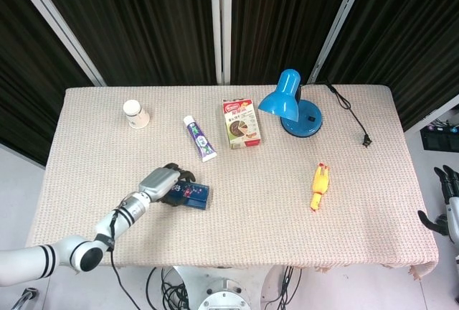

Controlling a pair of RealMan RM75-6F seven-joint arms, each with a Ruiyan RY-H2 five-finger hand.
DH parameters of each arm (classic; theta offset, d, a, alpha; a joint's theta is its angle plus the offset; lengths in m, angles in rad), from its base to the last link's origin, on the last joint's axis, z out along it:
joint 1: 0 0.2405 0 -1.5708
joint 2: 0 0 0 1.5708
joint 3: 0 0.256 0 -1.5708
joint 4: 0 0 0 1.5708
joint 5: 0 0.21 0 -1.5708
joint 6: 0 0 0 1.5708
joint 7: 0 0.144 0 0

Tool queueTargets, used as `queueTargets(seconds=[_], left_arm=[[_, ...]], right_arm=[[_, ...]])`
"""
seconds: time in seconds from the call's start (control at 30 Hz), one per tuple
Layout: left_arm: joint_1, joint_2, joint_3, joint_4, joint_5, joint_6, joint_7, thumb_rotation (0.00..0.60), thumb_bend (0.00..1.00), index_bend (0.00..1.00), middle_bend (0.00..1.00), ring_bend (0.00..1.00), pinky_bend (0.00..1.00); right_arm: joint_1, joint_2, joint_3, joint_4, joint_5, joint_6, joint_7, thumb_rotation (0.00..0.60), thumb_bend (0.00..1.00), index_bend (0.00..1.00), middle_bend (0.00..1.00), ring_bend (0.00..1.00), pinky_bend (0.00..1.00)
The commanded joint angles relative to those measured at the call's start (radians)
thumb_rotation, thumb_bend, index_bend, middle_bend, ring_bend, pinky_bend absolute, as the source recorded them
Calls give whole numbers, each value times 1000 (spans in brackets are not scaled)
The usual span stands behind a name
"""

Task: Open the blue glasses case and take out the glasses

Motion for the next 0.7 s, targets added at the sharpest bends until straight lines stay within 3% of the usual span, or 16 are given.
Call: queueTargets(seconds=[0.03, 0.2, 0.5, 0.7], left_arm=[[5, -24, -1, 27, 24, 30, 2, 600, 533, 206, 176, 75, 105], [20, -64, -7, 75, 77, 84, -25, 600, 485, 148, 58, 26, 102], [45, -151, 7, 196, 201, 206, -28, 600, 451, 94, 23, 0, 94], [63, -110, 9, 153, 252, 260, -47, 600, 369, 86, 16, 0, 89]], right_arm=[[0, -1, 0, 3, 2, -2, 3, 600, 176, 0, 0, 0, 0], [2, -3, -1, 9, 3, -10, 8, 600, 176, 0, 0, 0, 0], [7, -8, -2, 11, 2, -17, 12, 600, 176, 0, 0, 0, 0], [5, -8, 1, 13, 6, -14, 8, 600, 176, 0, 0, 0, 0]])
